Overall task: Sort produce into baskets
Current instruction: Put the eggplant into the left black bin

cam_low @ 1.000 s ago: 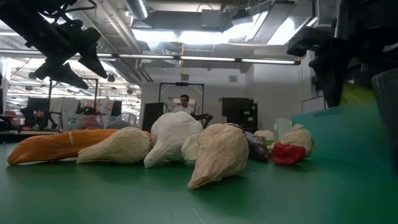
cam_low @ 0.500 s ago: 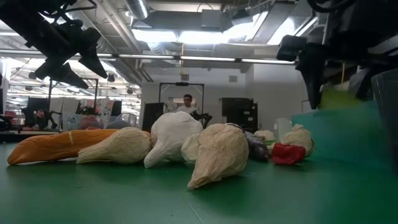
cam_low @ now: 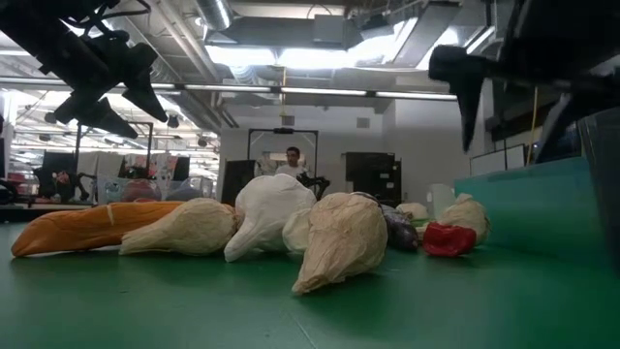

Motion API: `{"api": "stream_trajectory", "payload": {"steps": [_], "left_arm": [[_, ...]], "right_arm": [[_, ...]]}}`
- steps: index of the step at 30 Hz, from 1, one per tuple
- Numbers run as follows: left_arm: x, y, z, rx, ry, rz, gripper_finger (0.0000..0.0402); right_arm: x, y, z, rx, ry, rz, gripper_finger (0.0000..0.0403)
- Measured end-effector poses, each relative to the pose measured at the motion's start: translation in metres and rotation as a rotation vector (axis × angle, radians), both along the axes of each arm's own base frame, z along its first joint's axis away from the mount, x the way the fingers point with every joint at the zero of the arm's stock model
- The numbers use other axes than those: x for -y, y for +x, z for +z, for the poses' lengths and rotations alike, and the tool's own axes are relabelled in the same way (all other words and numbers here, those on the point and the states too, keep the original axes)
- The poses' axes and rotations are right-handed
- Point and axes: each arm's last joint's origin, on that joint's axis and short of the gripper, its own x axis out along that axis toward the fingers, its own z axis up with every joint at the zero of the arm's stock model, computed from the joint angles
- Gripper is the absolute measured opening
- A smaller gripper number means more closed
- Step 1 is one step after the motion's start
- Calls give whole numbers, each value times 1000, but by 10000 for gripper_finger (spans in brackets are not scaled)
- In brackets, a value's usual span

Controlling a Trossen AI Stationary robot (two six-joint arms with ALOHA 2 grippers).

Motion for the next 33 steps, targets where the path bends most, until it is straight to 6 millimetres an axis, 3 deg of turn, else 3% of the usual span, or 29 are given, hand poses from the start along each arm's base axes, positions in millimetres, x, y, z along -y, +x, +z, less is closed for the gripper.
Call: {"api": "stream_trajectory", "payload": {"steps": [8, 14, 21, 25, 33], "left_arm": [[0, 0, 0, -2, 6, 4, 345], [0, 0, 0, -2, 7, 4, 345], [0, 0, 0, -7, 8, 2, 345], [0, 0, 0, -9, 11, 0, 345], [0, 0, 0, -13, 12, -2, 345]], "right_arm": [[0, 13, 57, 262, 65, -44, 298], [14, 34, 65, 408, 103, 4, 298], [34, 71, 37, 428, 83, 75, 298], [33, 91, 12, 408, 93, 171, 298], [30, 108, -32, 291, 41, 308, 298]]}}
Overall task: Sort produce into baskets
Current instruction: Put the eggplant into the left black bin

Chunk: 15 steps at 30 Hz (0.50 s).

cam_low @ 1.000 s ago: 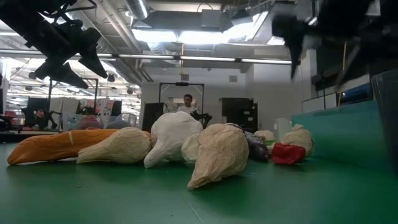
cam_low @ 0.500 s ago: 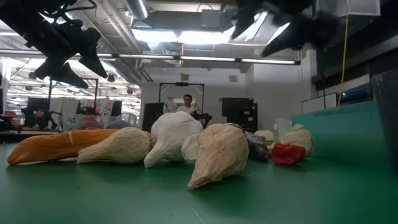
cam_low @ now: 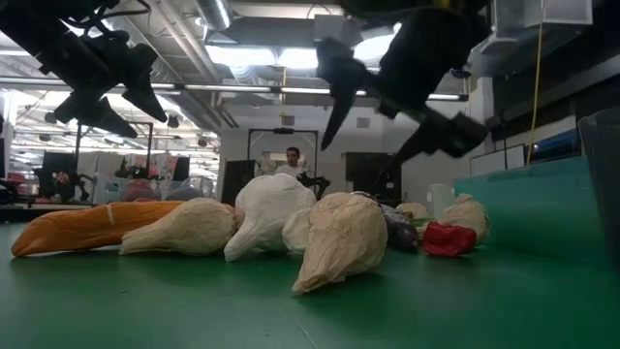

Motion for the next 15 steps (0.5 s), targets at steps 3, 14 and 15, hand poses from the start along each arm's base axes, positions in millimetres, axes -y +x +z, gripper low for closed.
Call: {"api": "stream_trajectory", "payload": {"steps": [3, 14, 15], "left_arm": [[0, 0, 0, 0, 0, 0, 345], [0, 0, 0, 2, 0, 1, 345], [0, 0, 0, 2, 0, 0, 345]], "right_arm": [[-1, 8, -4, 20, 4, 6, 298], [-3, 15, -13, -3, 0, 85, 298], [-4, 16, -17, -3, -6, 101, 298]]}}
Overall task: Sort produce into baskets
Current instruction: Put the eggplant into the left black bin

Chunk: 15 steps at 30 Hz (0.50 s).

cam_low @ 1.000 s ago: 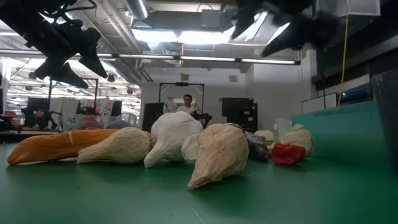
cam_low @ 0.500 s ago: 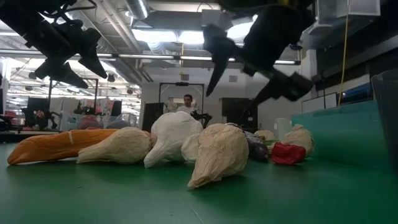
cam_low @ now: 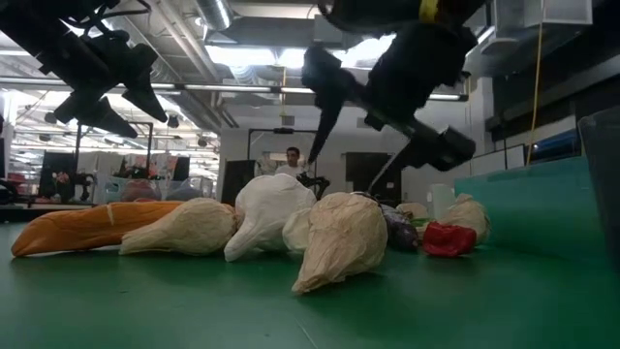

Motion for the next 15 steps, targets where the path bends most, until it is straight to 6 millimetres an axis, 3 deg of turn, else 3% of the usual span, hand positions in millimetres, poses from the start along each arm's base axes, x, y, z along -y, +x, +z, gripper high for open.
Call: {"api": "stream_trajectory", "payload": {"steps": [8, 15], "left_arm": [[0, 0, 0, -10, 6, -6, 345], [0, 0, 0, -12, 9, -7, 345]], "right_arm": [[-5, 9, -27, -12, -43, 65, 298], [-6, 18, -20, 57, -43, 5, 295]]}}
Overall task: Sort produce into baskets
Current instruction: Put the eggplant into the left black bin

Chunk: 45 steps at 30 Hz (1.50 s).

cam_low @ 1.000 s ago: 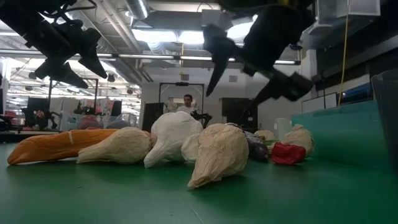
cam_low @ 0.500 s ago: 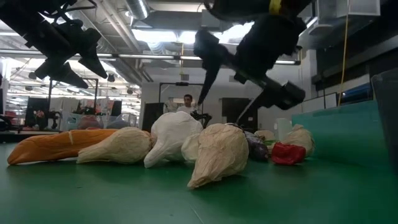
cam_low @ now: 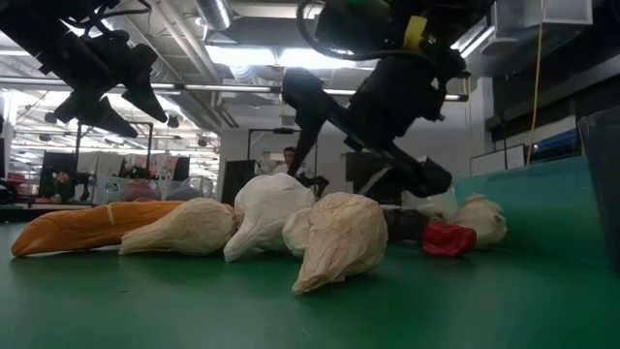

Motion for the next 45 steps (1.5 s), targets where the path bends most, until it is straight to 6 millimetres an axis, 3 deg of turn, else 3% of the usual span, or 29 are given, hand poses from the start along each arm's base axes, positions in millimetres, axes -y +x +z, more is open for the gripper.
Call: {"api": "stream_trajectory", "payload": {"steps": [13, 20, 24, 31, 35, 45], "left_arm": [[0, 0, 0, -2, 2, 0, 345], [0, 0, 0, -1, 3, 0, 345], [0, 0, 0, 0, 2, 1, 345], [0, 0, 0, 13, -6, 11, 345], [0, 0, 0, 15, -3, 16, 345], [0, 0, 0, 18, -5, 19, 345]], "right_arm": [[5, 4, 0, -43, 144, -188, 237], [4, 9, 20, 13, 438, -444, 238], [16, 13, 27, 21, 590, -509, 238], [60, 18, 22, 22, 708, -682, 238], [74, 20, 23, 29, 757, -693, 239], [57, 23, 10, -13, 739, -588, 239]]}}
